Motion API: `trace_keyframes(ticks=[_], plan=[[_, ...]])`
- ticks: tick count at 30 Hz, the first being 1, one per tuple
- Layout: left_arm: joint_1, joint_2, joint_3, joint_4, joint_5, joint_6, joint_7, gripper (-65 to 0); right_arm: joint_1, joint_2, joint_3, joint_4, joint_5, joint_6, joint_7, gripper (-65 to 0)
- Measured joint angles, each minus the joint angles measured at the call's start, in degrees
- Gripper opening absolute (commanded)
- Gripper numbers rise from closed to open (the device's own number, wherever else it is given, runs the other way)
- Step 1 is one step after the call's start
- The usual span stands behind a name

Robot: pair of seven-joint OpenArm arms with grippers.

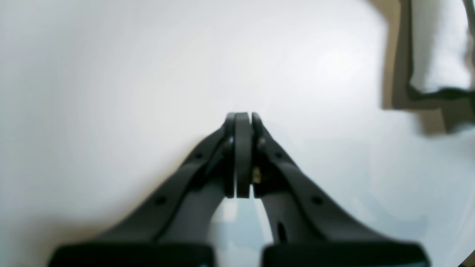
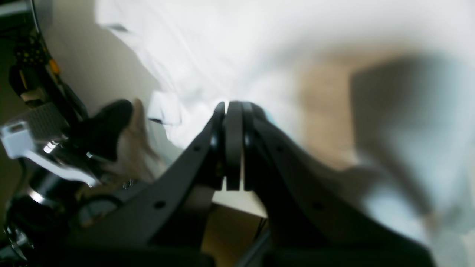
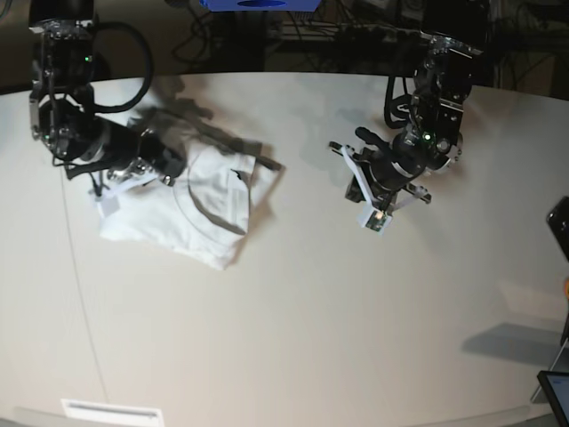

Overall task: Fold the T-shirt properly
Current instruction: 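Open the left gripper and raise it off the shirt, then drag the shirt bundle with the right gripper and release it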

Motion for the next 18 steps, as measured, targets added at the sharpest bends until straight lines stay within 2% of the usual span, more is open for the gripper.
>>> trace_keyframes(ticks=[3, 6, 15, 18], plan=[[1.22, -0.20, 0.00, 1.20, 0.26, 0.00, 0.20, -65.0, 0.72, 0.48, -3.80, -2.67, 0.00, -0.04, 4.15, -64.9], [2.38, -0.13, 0.09, 3.98, 0.24, -0.02, 0.24, -65.0, 2.84, 0.81, -6.73, -6.14, 0.07, 0.00, 5.99, -64.9], [3.69, -0.26, 0.11, 5.73, 0.22, 0.00, 0.22, -65.0, 6.23, 0.28, -8.35, -8.48, -0.22, -0.07, 5.64, -64.9], [3.87, -0.26, 0.11, 5.73, 0.24, 0.00, 0.22, -65.0, 6.86, -0.28, -10.75, -8.57, -0.68, -0.13, 5.92, -64.9]])
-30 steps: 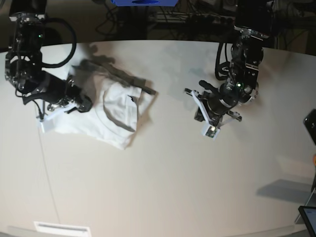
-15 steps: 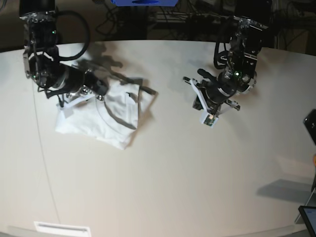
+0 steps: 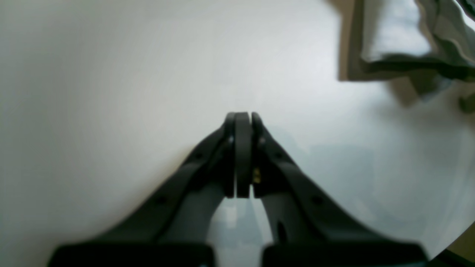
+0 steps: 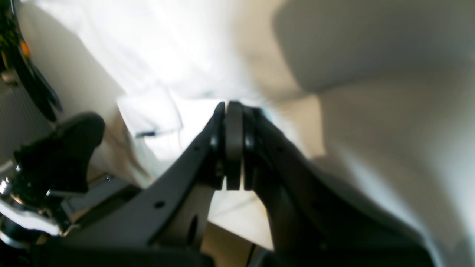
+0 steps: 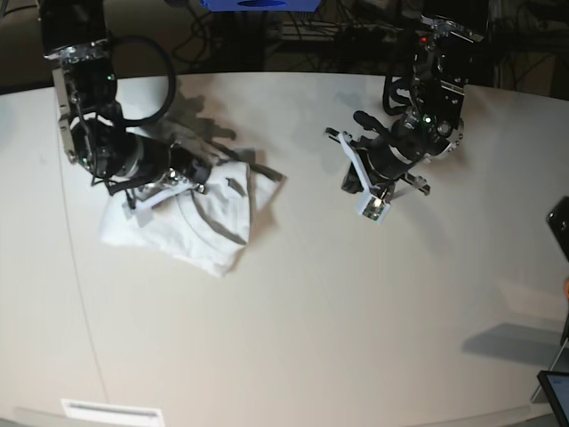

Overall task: Fold the T-shirt properly
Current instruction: 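Drag the shirt bundle with the right gripper and release it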

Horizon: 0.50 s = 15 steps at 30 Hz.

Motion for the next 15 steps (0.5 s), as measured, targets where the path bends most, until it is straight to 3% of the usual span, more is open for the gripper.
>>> trace_keyframes(ticks=[7, 11, 15], plan=[[0.33, -0.09, 0.00, 0.00, 0.15, -0.02, 0.00, -65.0, 4.87, -1.31, -2.89, -0.96, 0.26, -4.90, -0.26, -64.9], [0.52, -0.85, -0.02, 0.04, 0.04, 0.00, 0.00, -65.0, 9.16, -2.93, -3.45, -5.95, 0.70, -5.31, -0.35, -64.9], [1.20, -1.20, -0.09, 0.07, -0.09, -0.02, -0.20, -65.0, 12.63, -2.47, -6.54, -9.09, 0.13, -5.51, -0.22, -64.9]])
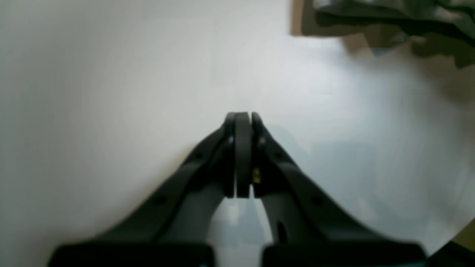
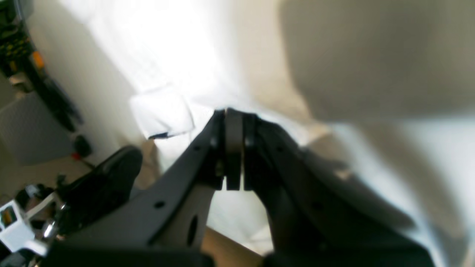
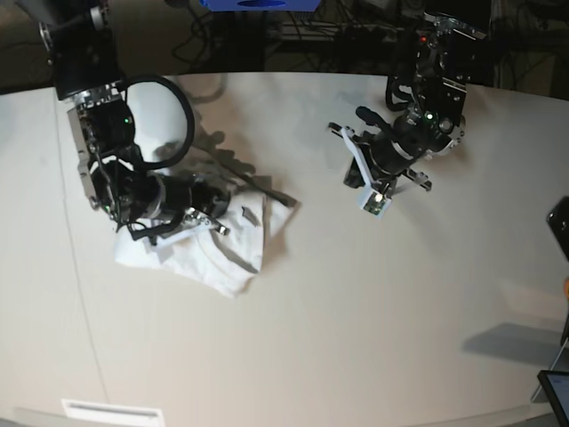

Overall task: Fold the T-shirt properly
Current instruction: 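Drag the shirt bundle with the right gripper and release it, then grasp opposite edges of the folded shirt with both grippers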

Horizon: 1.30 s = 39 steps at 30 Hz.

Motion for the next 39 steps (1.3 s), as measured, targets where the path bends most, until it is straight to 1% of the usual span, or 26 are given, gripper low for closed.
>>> trace_keyframes(ticks=[4, 6, 9, 13, 15, 16, 18, 20, 22, 23, 25, 27, 28, 29, 31, 33, 35, 37, 39], plan=[[0.52, -0.44, -0.02, -0.02, 0.07, 0.02, 0.09, -65.0, 3.80, -0.96, -2.89, -2.89, 0.52, 0.04, 0.09, -64.9], [0.42, -0.37, -0.04, -0.02, 0.07, 0.02, 0.17, -65.0, 5.81, -2.12, -3.30, -5.35, 0.35, 0.07, 0.44, -64.9], [0.46, 0.02, -0.04, 0.00, 0.07, 0.02, 0.04, -65.0, 8.20, -2.36, -3.69, -7.32, 0.28, 0.00, 0.20, -64.9], [0.24, 0.28, -0.02, 0.02, 0.02, 0.00, -0.04, -65.0, 10.49, -2.01, -3.52, -5.53, 0.22, 0.00, -1.09, -64.9], [0.09, 0.35, -0.07, 0.02, 0.07, 0.02, -0.04, -65.0, 10.78, -1.90, -3.28, -2.27, 0.26, 0.02, -3.65, -64.9], [-0.07, 0.94, -0.20, 0.02, 0.09, 0.02, 0.00, -65.0, 10.69, -1.92, -3.13, -0.57, 0.52, 0.02, -4.31, -64.9], [-0.72, 2.89, -0.15, 0.33, 0.46, 0.07, 0.22, -65.0, 10.34, -2.56, -0.42, 2.45, 0.96, 0.20, -5.35, -64.9], [-1.86, 4.42, 0.50, 1.90, 0.02, 0.02, 0.02, -65.0, 10.03, -2.36, 2.82, 5.31, 0.55, 0.07, -5.44, -64.9], [-2.43, 5.86, 0.46, 4.04, 0.02, 0.02, -2.67, -65.0, 9.27, -1.73, 6.03, 8.11, 0.31, 0.07, -5.25, -65.0], [-2.64, 6.73, 0.44, 4.70, 0.00, 0.04, -3.87, -65.0, 8.79, -1.14, 7.69, 9.25, 0.33, 0.07, -5.29, -65.0], [-3.87, 8.37, 0.66, 4.48, -0.02, -0.13, -4.09, -65.0, 7.48, 0.35, 10.56, 10.99, 0.74, 0.15, -4.20, -65.0], [-5.68, 10.69, 0.59, 3.58, 0.26, 0.02, -4.11, -65.0, 5.46, 2.84, 14.36, 11.85, 0.74, 0.22, -2.21, -65.0], [-6.54, 11.30, 0.61, 3.50, 0.22, -0.50, -4.15, -65.0, 4.24, 4.35, 16.72, 12.00, 0.70, 0.22, -1.14, -65.0], [-7.26, 11.85, 1.05, 3.45, 0.07, -1.86, -4.35, -65.0, 2.97, 5.57, 19.08, 12.11, 0.46, 0.11, 0.09, -65.0], [-8.94, 12.28, 3.13, 3.26, 0.07, -2.56, -4.13, -65.0, -0.04, 7.89, 23.12, 12.20, 0.13, 0.07, 2.62, -65.0], [-10.73, 12.48, 4.76, 2.60, 0.00, -3.04, -4.15, -65.0, -2.99, 9.99, 25.55, 12.11, 0.31, 0.15, 3.89, -65.0], [-12.33, 12.76, 5.38, 0.17, 0.02, -3.02, -4.50, -65.0, -5.73, 12.15, 26.77, 12.11, 0.33, 0.28, 5.16, -65.0], [-13.57, 12.72, 5.31, -4.46, 0.07, -2.97, -4.57, -65.0, -8.00, 14.51, 27.52, 12.11, 0.52, 0.26, 5.97, -65.0], [-13.68, 12.37, 5.27, -8.28, 0.50, -2.54, -3.96, -65.0, -9.01, 16.39, 27.56, 12.09, 0.50, 0.26, 6.45, -65.0]])
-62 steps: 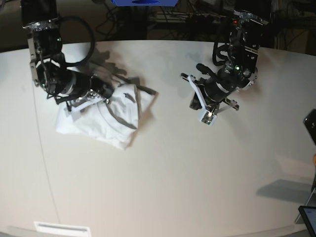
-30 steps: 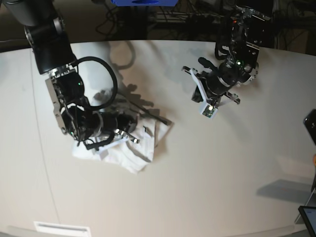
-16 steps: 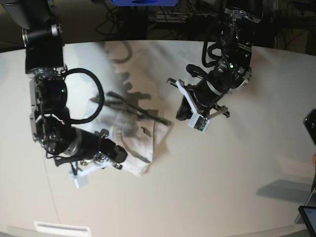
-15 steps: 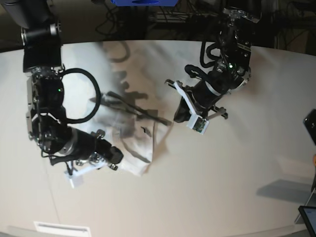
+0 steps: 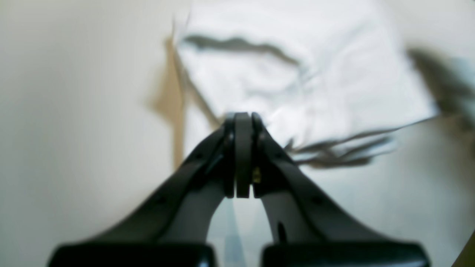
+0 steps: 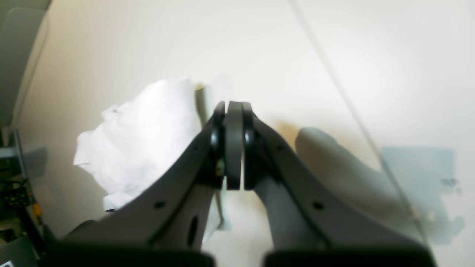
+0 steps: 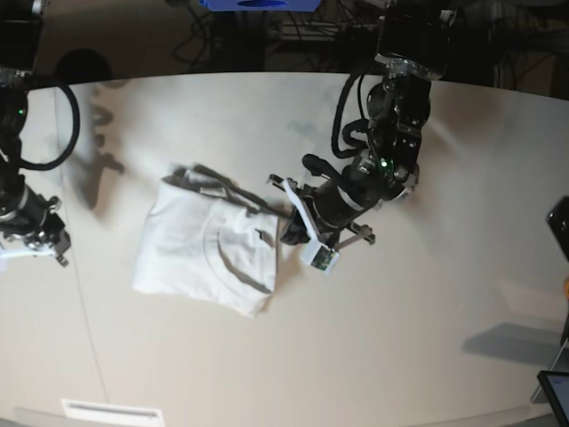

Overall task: Fold the T-shirt properly
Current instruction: 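Grasp opposite edges of the folded shirt with both grippers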

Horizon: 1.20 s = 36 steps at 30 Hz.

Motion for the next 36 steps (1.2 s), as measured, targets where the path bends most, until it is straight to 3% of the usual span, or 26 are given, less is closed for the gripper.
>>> trace_keyframes(ticks=[1, 7, 10, 12, 16, 20, 22, 24, 29, 34, 36], plan=[[0.39, -0.13, -0.02, -0.37, 0.26, 0.09, 0.52, -65.0, 0.02, 0.76, -0.17, 0.00, 0.04, 0.09, 0.00, -65.0], [6.34, -2.82, 0.33, 6.40, -0.37, -0.52, -0.28, -65.0, 3.26, 3.43, -0.55, -5.16, -0.15, 9.46, -0.66, -65.0], [7.61, -4.61, -0.24, 6.16, 0.02, -0.24, 0.00, -65.0, 7.23, 3.17, -0.94, -9.03, -4.63, 13.49, -2.49, -65.0], [7.58, -5.16, -0.24, 5.77, 0.02, -0.22, 0.04, -65.0, 10.99, 3.04, -5.18, -11.45, -9.57, 17.73, -2.78, -65.0], [7.67, -4.72, 0.02, 4.39, -0.33, -0.35, -0.39, -65.0, 16.68, -0.02, -14.34, -15.91, -14.03, 22.84, -2.78, -65.0], [7.04, -4.85, -0.28, 0.02, 0.31, 0.02, -0.26, -65.0, 19.69, -3.37, -19.08, -22.21, -18.99, 27.76, -3.26, -65.0], [6.47, -4.81, -0.24, -2.03, -0.11, 1.51, -0.15, -65.0, 21.79, -4.44, -19.82, -25.14, -22.23, 29.49, -3.04, -65.0], [5.42, -4.55, -0.22, -3.34, -0.04, 5.44, -0.22, -65.0, 24.02, -5.66, -20.63, -27.26, -25.46, 31.15, -2.71, -65.0], [2.43, -4.17, -0.15, -5.14, -0.24, 5.62, -0.39, -65.0, 26.43, -7.82, -20.85, -30.32, -31.56, 35.65, -2.84, -64.9], [-3.30, 0.04, 0.42, -14.38, -0.22, 5.60, -0.79, -65.0, 28.41, -8.52, -20.85, -35.34, -34.27, 37.88, -2.67, -64.9], [-4.63, 1.18, 0.37, -17.16, -0.44, 5.60, -1.70, -65.0, 28.22, -8.39, -20.85, -35.56, -34.25, 40.30, -2.84, -64.9]])
